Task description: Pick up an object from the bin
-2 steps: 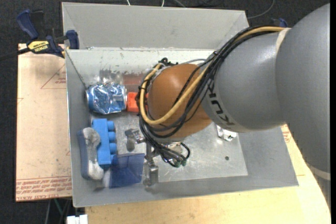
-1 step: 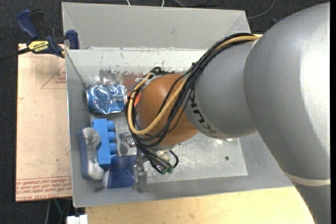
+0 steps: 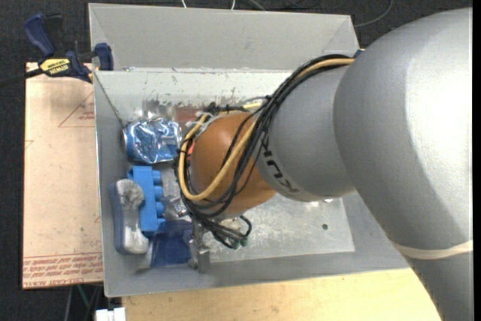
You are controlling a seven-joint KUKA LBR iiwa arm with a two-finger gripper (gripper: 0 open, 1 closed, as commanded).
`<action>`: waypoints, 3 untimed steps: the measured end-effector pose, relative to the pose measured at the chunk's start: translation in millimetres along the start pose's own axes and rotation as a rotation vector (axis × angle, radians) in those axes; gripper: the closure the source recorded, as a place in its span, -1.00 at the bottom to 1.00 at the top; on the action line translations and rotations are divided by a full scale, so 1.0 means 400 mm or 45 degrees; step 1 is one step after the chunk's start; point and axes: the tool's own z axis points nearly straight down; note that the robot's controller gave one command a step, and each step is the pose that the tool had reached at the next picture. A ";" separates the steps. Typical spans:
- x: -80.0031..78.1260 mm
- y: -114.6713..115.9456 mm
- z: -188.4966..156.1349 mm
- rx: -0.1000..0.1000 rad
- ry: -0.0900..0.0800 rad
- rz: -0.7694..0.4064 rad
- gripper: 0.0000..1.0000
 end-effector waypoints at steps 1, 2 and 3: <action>0.002 -0.012 0.007 -0.001 0.006 0.329 1.00; 0.002 -0.012 0.007 -0.001 0.006 0.329 1.00; 0.002 -0.012 0.002 -0.002 0.006 0.330 1.00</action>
Offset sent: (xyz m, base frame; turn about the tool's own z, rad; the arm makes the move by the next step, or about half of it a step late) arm 0.0000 0.0000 0.0000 0.0000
